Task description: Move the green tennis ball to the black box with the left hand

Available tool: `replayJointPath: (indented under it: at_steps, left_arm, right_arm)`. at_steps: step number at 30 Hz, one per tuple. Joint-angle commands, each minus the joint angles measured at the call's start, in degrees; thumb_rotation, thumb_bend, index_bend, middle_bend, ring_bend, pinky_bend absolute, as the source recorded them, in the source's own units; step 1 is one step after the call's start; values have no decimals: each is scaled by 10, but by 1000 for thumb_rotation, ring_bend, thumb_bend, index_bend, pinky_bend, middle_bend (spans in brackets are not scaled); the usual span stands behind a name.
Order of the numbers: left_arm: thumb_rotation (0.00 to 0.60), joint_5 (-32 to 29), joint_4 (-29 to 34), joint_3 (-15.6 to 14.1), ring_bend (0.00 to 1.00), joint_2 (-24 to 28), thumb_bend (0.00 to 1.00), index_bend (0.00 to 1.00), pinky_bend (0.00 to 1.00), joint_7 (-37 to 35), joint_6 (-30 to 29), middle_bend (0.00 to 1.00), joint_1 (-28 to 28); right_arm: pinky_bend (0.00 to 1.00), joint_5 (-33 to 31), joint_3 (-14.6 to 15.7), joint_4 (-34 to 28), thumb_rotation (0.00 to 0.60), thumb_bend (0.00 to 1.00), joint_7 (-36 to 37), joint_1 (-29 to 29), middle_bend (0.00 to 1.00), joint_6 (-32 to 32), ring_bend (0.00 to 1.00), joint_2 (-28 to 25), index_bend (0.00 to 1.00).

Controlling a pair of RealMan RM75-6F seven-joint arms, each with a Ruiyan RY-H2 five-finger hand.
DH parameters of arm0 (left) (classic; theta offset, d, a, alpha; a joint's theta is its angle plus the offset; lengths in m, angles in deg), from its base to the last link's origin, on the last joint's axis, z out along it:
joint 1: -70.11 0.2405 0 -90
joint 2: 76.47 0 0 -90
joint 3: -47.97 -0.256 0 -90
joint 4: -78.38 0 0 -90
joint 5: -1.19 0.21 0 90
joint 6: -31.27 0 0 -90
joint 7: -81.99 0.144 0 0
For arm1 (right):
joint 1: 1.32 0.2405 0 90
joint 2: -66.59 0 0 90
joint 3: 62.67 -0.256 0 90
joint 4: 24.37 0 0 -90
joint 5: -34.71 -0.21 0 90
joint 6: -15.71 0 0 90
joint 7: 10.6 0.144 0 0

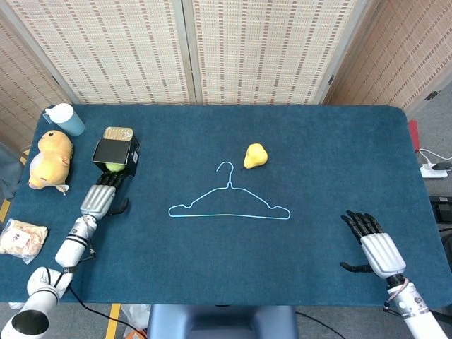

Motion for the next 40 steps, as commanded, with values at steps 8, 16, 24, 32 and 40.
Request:
replayJointPath:
  at_steps: [8,16,24,32,40]
  left_arm:
    - [198,4,15,-8,0,17,482,0,0,2,-24,0,23]
    - [199,9,58,-18,0,48,480,9,0,25,-91,0,74]
    - [194,-5,208,-20,0,123,481,39,0,113,-254,0,207]
    - [207,-17,411,-37,0,235,461,59,0,165,-342,0,308]
    - [214,15,442,-40,0,252,453,73,0,180,-373,0,315]
  right_arm:
    - [0,11,4,1,600,0,11,-2,0,10,0,-4,0]
    - [0,32,14,5,600,0,24,-4,0,26,0,-7,0]
    - [0,51,22,12,600,0,53,-10,0,51,0,-14,0]
    - [0,61,27,14,600,0,55,-15,0,65,0,-15,0]
    - [0,60,26,13,600,0,53,-13,0,62,0,-15,0]
